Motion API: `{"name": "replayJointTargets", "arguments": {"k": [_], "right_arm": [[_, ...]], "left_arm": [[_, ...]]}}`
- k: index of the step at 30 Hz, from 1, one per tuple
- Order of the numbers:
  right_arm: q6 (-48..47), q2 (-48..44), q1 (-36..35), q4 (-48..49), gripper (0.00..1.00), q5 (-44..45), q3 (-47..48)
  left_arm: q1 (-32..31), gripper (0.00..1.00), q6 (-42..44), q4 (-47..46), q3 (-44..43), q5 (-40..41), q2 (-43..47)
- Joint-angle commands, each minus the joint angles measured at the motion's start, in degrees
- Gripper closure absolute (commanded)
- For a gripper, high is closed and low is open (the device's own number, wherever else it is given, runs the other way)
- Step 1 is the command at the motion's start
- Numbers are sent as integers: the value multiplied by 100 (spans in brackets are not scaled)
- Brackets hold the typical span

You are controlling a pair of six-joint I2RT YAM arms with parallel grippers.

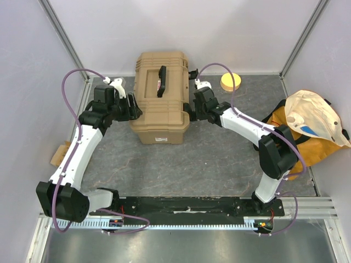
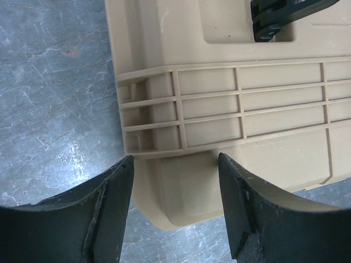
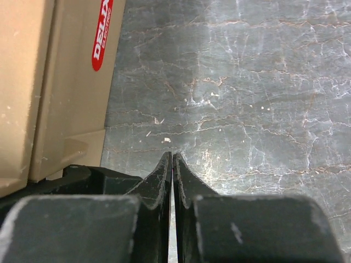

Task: Pack the tool kit

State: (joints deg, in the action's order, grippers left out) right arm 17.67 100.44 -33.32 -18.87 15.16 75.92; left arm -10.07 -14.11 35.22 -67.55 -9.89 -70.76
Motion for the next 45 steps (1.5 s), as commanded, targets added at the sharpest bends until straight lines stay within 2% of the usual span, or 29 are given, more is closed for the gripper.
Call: {"name": "replayJointTargets", "arguments": {"k": [1, 6, 12, 18, 29, 34, 38, 39, 43, 45], "right_arm": [[-545, 300, -201, -64, 93, -65, 388], [-555, 415, -271, 611, 97, -776, 100], [7, 248, -271, 1842, 100, -1498, -569], [483, 344, -272, 2783, 100, -2034, -859], [895, 520, -280, 3372, 100, -2429, -1044], [1063, 319, -236, 3286, 100, -2018, -1264], [1054, -155, -87, 2277, 99, -772, -1220], [1098, -331, -26, 2057, 95, -490, -1229], [1405, -982, 369, 984, 45, 495, -1194], [1397, -1306, 545, 886, 33, 602, -1220]], "left_arm": [[-31, 33, 84, 424, 409, -372, -324], [-31, 35, 75, 319, 672, -987, -429], [-83, 37, -364, -243, 1200, -1919, -307], [-355, 38, -707, -604, 1534, -2140, -342], [-584, 39, -997, -938, 1604, -2280, -386], [-584, 39, -1006, -772, 1456, -1948, -219], [-584, 38, -936, -342, 1017, -921, 44], [-576, 37, -918, -228, 868, -605, 106], [-576, 33, -839, -16, 279, 425, 343], [-567, 31, -778, -42, -55, 759, 388]]}}
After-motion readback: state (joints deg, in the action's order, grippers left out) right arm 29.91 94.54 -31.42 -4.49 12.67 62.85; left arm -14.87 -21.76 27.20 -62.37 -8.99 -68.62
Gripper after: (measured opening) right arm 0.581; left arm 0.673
